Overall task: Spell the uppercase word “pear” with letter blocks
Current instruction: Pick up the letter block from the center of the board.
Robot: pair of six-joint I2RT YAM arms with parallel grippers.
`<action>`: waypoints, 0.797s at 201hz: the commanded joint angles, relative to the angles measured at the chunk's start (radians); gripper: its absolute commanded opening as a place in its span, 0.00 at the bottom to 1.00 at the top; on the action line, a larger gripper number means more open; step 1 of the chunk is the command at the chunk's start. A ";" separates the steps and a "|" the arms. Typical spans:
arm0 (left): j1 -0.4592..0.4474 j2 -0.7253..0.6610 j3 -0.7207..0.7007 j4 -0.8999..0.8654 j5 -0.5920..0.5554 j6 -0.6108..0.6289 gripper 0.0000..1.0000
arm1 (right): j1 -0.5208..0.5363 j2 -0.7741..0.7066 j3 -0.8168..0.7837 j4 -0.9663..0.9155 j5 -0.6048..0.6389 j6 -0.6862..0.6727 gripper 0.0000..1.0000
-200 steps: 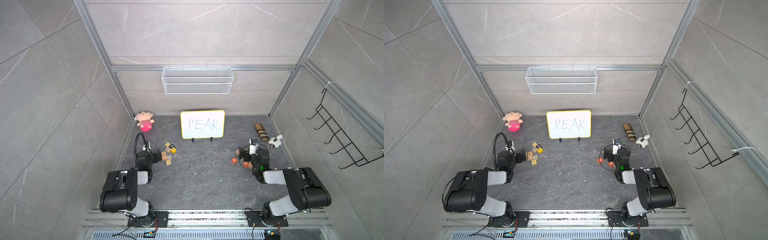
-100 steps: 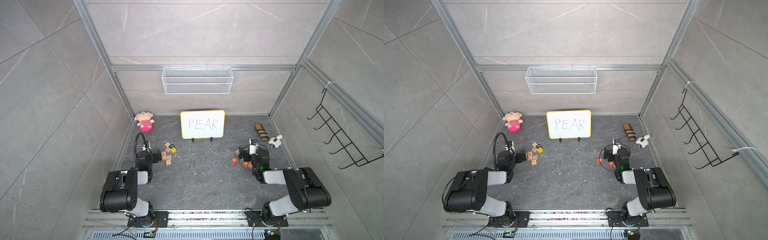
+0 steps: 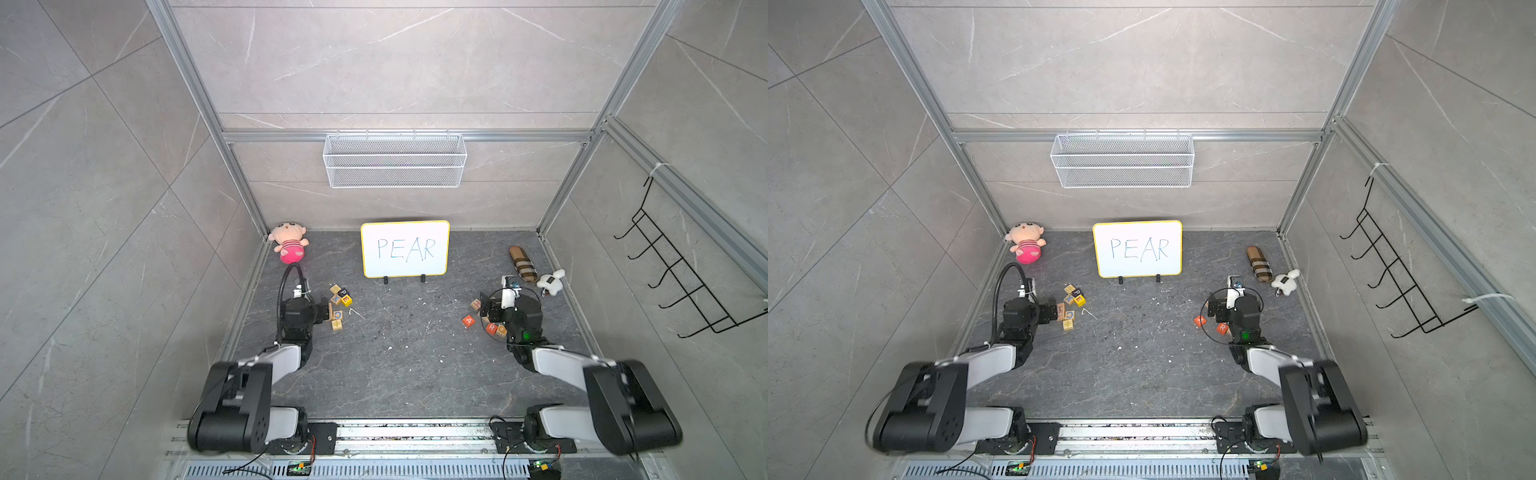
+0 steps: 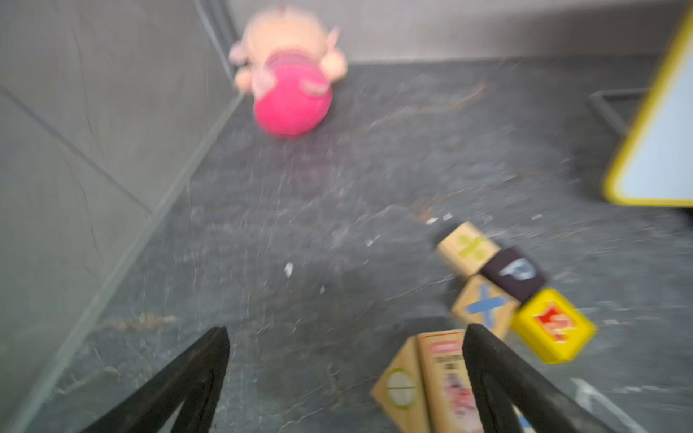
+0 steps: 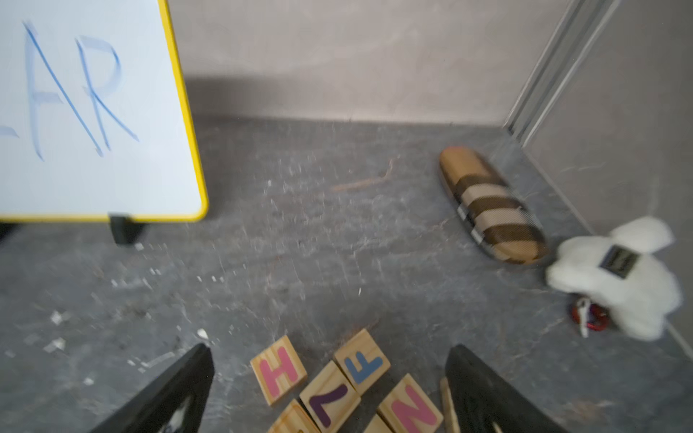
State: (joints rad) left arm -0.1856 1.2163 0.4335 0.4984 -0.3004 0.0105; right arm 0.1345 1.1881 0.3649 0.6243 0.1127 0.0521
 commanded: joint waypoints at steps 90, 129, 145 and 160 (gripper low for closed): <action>-0.116 0.193 0.933 -1.068 0.215 -0.229 0.90 | 0.393 0.212 0.940 -1.063 -0.022 0.062 0.90; -0.031 0.297 0.912 -1.063 0.342 -0.297 0.88 | 0.471 0.233 0.949 -1.082 0.090 -0.002 0.90; -0.026 0.344 0.949 -1.134 0.326 -0.294 0.83 | 0.477 0.226 0.940 -1.098 0.123 0.003 0.90; -0.026 0.378 0.958 -1.187 0.326 -0.295 0.77 | 0.479 0.213 0.916 -1.085 0.131 -0.001 0.90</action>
State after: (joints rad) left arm -0.2108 1.5787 1.3235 -0.5983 -0.0135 -0.2626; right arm 0.6075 1.4368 1.2778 -0.4274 0.1650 0.0834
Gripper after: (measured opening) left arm 0.803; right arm 0.903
